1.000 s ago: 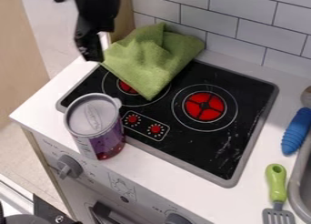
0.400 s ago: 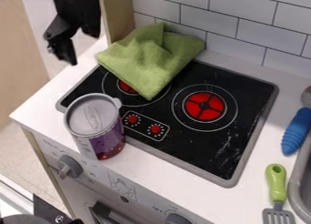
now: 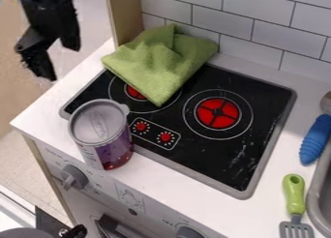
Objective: Move the silver basket on the right
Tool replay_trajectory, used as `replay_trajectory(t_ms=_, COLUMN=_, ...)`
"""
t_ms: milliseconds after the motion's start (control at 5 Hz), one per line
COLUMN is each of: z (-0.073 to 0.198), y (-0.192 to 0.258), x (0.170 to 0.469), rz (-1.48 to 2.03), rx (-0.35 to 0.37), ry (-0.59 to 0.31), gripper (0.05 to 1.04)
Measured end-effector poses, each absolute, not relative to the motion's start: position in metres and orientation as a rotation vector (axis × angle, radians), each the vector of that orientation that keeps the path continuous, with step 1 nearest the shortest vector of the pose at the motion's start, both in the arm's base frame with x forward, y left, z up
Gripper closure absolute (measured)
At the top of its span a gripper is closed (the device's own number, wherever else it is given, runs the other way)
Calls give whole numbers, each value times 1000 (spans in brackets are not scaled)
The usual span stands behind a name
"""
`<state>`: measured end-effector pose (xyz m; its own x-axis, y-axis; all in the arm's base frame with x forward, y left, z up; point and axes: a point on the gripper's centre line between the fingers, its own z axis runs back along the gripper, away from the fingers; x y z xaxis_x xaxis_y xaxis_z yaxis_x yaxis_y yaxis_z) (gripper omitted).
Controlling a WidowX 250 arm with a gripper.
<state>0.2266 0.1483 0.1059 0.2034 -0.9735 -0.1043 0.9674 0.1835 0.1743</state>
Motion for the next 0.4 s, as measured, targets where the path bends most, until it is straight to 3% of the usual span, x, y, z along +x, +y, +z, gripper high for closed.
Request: replay_trajectory(t_ms=400, z=99, y=146, x=201, rz=-1400, rx=230, ry=9, gripper=84)
